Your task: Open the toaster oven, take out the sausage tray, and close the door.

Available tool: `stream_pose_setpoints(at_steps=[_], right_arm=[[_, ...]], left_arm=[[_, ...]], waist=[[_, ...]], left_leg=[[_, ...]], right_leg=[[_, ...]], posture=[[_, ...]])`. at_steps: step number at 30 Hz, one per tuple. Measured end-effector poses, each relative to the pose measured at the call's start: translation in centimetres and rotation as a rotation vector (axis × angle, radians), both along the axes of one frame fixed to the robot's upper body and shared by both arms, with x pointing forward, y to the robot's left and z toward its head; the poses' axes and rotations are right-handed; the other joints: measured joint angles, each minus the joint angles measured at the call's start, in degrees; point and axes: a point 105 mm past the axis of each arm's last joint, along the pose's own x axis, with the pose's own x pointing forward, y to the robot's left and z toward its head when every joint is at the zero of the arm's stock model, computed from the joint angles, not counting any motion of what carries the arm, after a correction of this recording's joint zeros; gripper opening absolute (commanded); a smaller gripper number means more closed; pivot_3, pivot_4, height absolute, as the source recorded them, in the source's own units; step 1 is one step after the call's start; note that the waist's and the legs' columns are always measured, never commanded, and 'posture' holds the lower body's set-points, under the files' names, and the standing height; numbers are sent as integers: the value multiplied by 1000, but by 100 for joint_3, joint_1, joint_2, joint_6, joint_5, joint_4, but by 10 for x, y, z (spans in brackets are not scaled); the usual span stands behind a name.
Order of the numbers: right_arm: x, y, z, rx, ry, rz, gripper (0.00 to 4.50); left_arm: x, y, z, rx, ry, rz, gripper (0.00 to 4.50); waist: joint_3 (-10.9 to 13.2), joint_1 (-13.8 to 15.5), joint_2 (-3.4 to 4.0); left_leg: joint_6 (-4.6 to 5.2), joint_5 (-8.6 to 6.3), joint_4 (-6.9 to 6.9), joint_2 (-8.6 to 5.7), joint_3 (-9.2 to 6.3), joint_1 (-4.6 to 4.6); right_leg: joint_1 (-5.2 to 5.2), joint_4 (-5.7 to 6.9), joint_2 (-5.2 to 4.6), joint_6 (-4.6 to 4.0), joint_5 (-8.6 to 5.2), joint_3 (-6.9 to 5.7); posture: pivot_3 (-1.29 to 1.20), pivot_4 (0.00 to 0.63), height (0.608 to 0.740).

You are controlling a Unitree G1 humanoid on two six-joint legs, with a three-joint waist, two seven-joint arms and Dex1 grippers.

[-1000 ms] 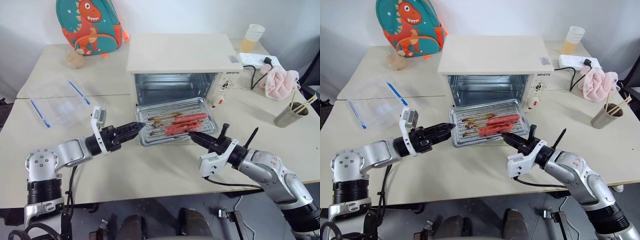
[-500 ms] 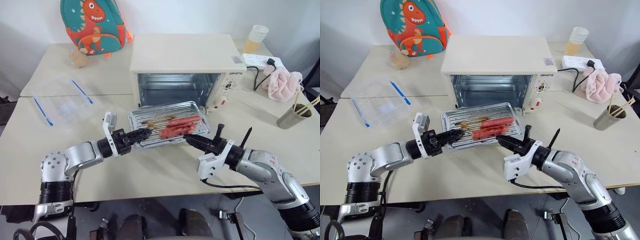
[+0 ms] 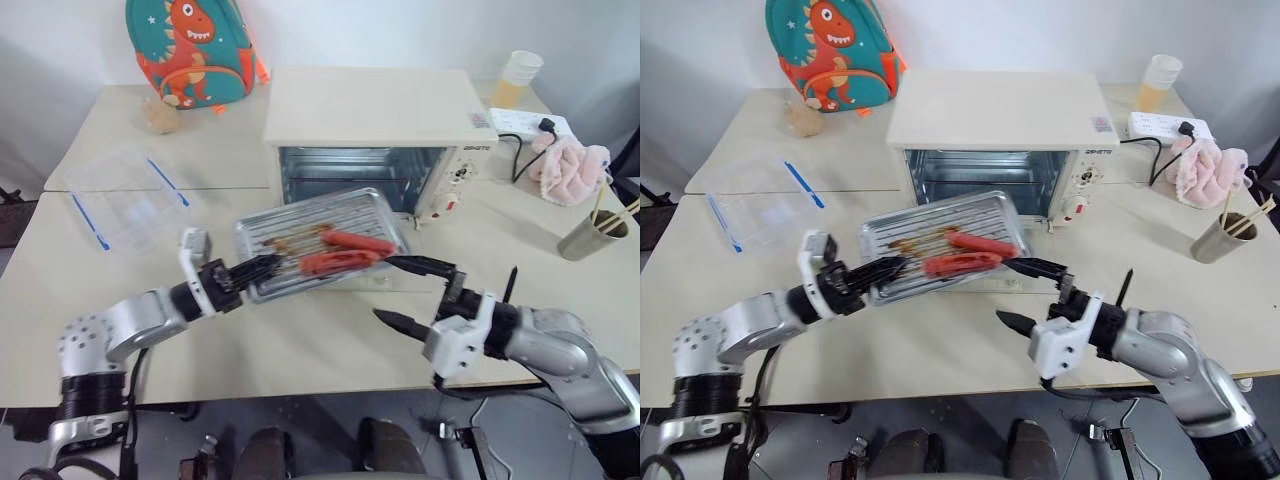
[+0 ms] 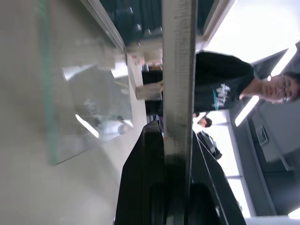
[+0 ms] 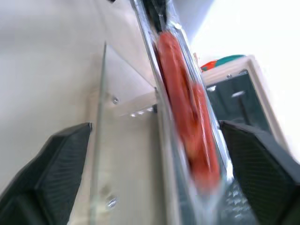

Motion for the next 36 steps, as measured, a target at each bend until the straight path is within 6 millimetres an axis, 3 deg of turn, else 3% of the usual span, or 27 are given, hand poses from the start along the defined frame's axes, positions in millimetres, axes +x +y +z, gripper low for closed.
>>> stream_pose_setpoints(at_steps=[5,7,11,19,24,29,36], right_arm=[[-8,-18,8,174,162,12,4470],[1,-37,4,260,279,-69,4086],[23,-92,-21,421,502,-307,2774],[42,-115,-46,425,640,-361,117],[59,-118,-53,412,678,-374,54],[68,-94,-70,442,779,-313,54],[74,-69,-44,489,757,-188,54]], left_arm=[[-15,40,-7,-17,17,105,0],[-28,56,-8,-49,3,154,0],[-63,98,-16,-125,-18,343,0],[-101,138,-27,-217,-57,658,0],[-98,143,-26,-241,-78,772,0],[-84,141,-24,-247,-69,803,0],[-71,138,-16,-218,-73,774,0]], waist=[[0,16,-1],[-8,30,-14],[-12,10,-20],[-13,28,-20],[-15,31,-21],[-18,19,-25],[-19,11,-25]], left_leg=[[2,0,4,2,-7,5],[6,-2,5,1,-8,4],[17,-15,4,5,-7,3],[23,-18,5,6,1,10],[22,-18,8,3,2,11],[21,-19,8,2,4,9],[17,-21,9,4,3,5]], right_leg=[[2,-2,-1,-1,-1,17],[4,-9,-3,-1,0,19],[-1,-25,-3,-3,-2,29],[0,-23,-15,-9,-3,41],[0,-18,-14,-10,-2,41],[-2,-18,-10,-9,-2,40],[-5,-18,-5,-9,-1,37]], posture=[[0,150,740],[0,150,740],[0,150,740],[0,150,740],[0,150,740],[0,150,740],[0,150,740]])
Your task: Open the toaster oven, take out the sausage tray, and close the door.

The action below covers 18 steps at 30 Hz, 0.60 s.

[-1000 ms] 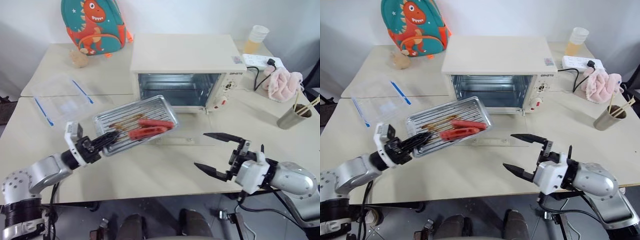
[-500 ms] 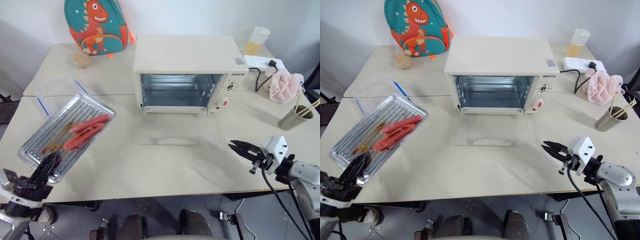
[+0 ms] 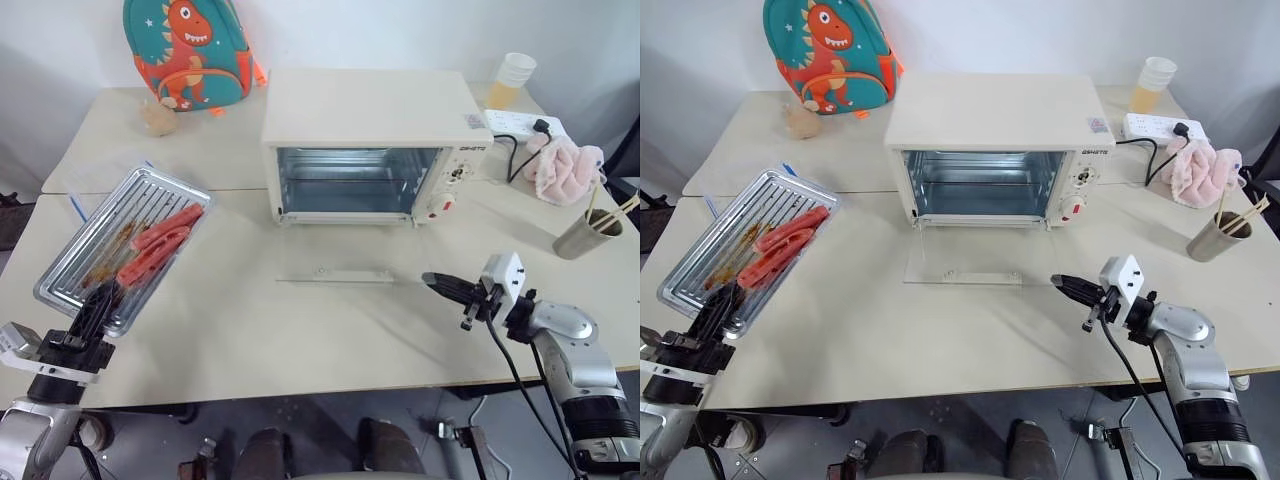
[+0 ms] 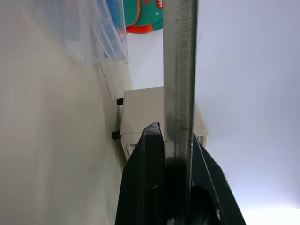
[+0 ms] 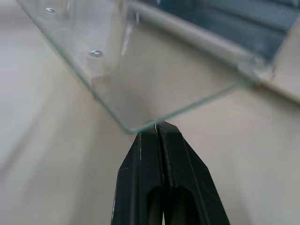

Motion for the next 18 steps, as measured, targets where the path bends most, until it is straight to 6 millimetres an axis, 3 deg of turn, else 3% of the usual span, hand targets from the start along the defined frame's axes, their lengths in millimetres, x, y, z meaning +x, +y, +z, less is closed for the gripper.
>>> stream_pose_setpoints(at_steps=[5,10,15,18], right_arm=[[-3,3,19,38,-37,16,54],[-7,-4,54,47,-111,4,54],[3,-12,85,115,-169,-61,54],[4,-11,91,146,-159,-72,54]], left_arm=[[1,9,-2,17,42,-5,0],[-4,9,-8,67,111,-77,0],[-4,-1,-11,122,167,-200,0],[1,-11,-9,149,173,-276,0]], waist=[[0,7,0],[0,14,0],[0,5,0],[0,21,0]], left_leg=[[1,-1,0,-2,2,-2],[1,-2,0,0,1,-5],[-1,-3,-1,1,2,-5],[-3,-5,-3,1,-1,-8]], right_leg=[[0,-2,-1,0,0,1],[-5,-1,-1,0,0,1],[-10,3,-1,0,0,3],[-12,4,-2,0,0,1]], posture=[[0,150,740],[0,150,740],[0,150,740],[0,150,740]])
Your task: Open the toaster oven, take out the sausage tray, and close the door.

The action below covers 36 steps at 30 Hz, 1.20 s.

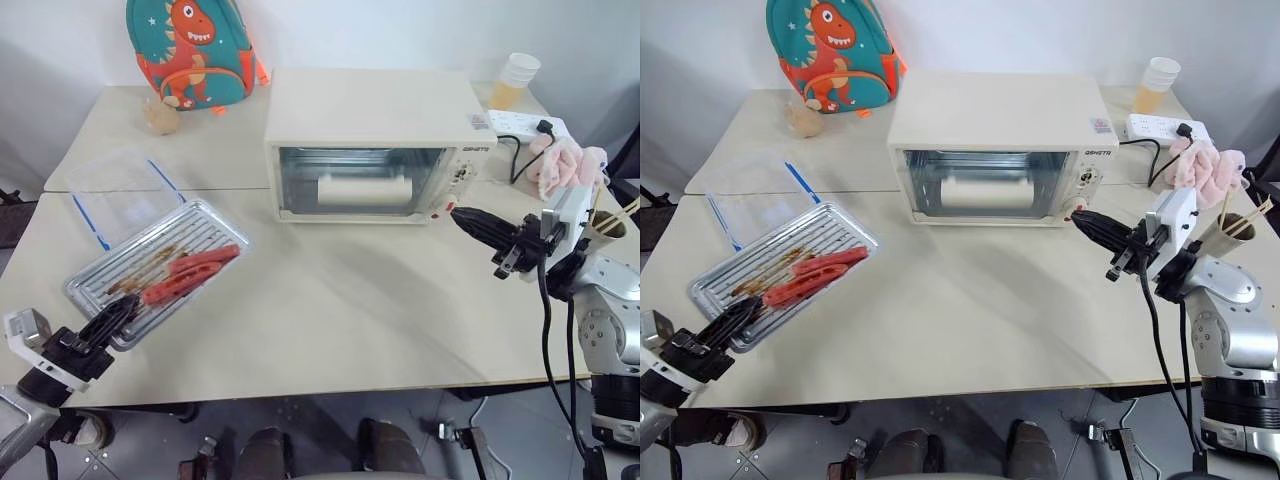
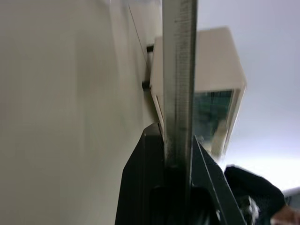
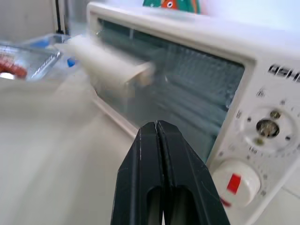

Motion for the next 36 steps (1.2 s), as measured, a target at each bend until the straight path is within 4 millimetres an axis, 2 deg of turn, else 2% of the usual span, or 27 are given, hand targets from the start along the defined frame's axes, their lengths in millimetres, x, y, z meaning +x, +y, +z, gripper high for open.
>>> stream_pose_setpoints(at_steps=[5,8,9,10,11,16,21,23,27,30,33,36], right_arm=[[-5,-4,-1,34,20,-27,54],[-18,-6,-18,-4,57,-5,54],[-22,-8,-24,-32,80,-3,220],[-26,-9,-29,-51,98,-2,421],[-37,-16,-36,-87,121,-5,611],[-74,-14,-58,-151,199,62,2202],[-98,-18,-70,-178,257,76,3915],[-103,-17,-71,-189,253,79,4449],[-118,-6,-68,-109,271,158,4449],[-119,-8,-62,-100,248,151,4449],[-119,-10,-61,-105,242,142,4449],[-119,-12,-63,-105,249,136,4500]], left_arm=[[10,-34,-1,63,40,-208,0],[10,-61,-8,88,87,-380,0],[11,-67,-8,104,97,-417,0],[14,-72,-8,114,99,-446,0],[22,-86,-5,121,84,-503,0],[49,-149,10,137,-8,-736,0],[70,-179,-6,179,45,-801,0],[74,-187,-13,197,70,-816,0],[89,-212,-20,250,72,-837,0],[102,-219,-20,265,56,-806,0],[105,-220,-20,269,42,-797,0],[104,-219,-23,275,47,-817,849]], waist=[[0,-5,0],[1,-9,1],[1,-4,2],[1,-7,2],[3,59,17],[0,163,14],[-1,102,14],[-1,103,13],[-3,215,17],[-8,264,19],[-10,274,20],[-14,270,27]], left_leg=[[0,-3,-7,-3,1,1],[-1,-6,-13,-4,5,-1],[-1,-6,-13,-4,5,-2],[0,-6,-13,-4,8,0],[3,-4,-10,-12,8,-8],[3,0,-2,-17,41,-2],[2,1,-6,-10,58,5],[2,2,-6,-9,57,5],[9,6,1,-17,47,5],[13,9,8,-18,46,6],[12,10,8,-16,44,10],[11,11,8,-16,45,9]], right_leg=[[-3,1,-1,1,1,-1],[-9,3,1,2,1,-3],[-10,3,1,2,1,-4],[-10,3,2,2,1,-4],[-7,3,-1,3,1,-3],[10,-7,4,6,3,-2],[9,-17,13,6,3,-1],[10,-17,14,7,3,-1],[30,-38,13,15,8,-3],[37,-43,12,17,17,-1],[37,-36,12,15,18,-1],[35,-36,12,15,18,-1]], posture=[[0,150,740],[0,150,740],[0,150,740],[0,150,740],[0,150,740],[0,150,740],[0,150,740],[0,150,740],[0,150,740],[0,150,740],[0,150,740],[0,150,740]])
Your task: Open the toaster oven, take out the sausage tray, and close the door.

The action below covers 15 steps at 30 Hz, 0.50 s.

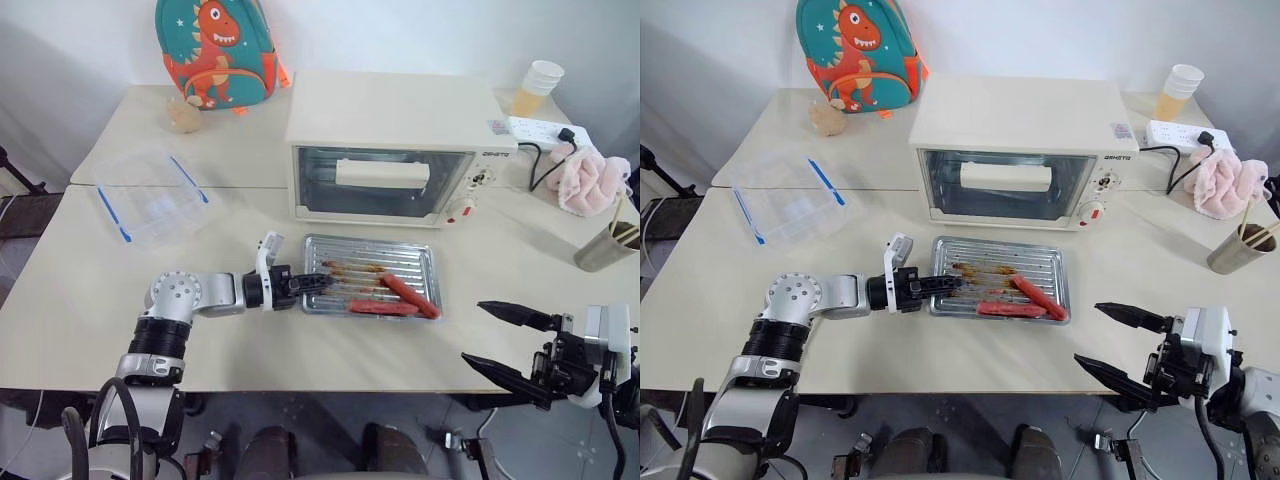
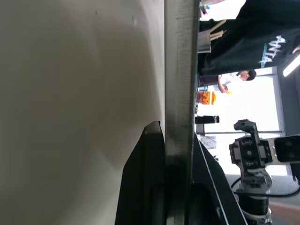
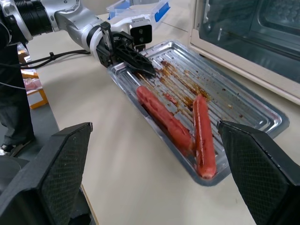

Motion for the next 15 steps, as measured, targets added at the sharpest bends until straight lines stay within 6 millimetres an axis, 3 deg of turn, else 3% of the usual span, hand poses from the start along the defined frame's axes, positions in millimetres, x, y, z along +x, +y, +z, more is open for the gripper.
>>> stream_pose_setpoints(at_steps=[5,9,12,15], right_arm=[[2,-1,1,-1,-8,-4,4500],[2,-1,1,-2,-12,-4,4500],[3,-1,-1,5,2,-5,4500],[4,-3,-3,13,16,-6,4500]], left_arm=[[0,6,-8,50,-2,5,2363],[-4,20,-1,48,-64,9,3562],[-13,61,5,122,-228,50,4422],[-22,108,8,235,-427,88,4469]], waist=[[0,-34,0],[0,-122,0],[0,-254,0],[0,-297,6]], left_leg=[[0,0,-5,1,1,-6],[-1,0,-6,5,-1,-4],[-12,0,-18,16,4,4],[-16,-2,-25,21,16,3]], right_leg=[[-8,-3,1,0,0,0],[-8,0,2,0,0,-2],[-17,6,10,-6,-3,3],[-27,4,12,-15,-8,4]], posture=[[0,150,740],[0,150,740],[0,150,740],[0,150,740]])
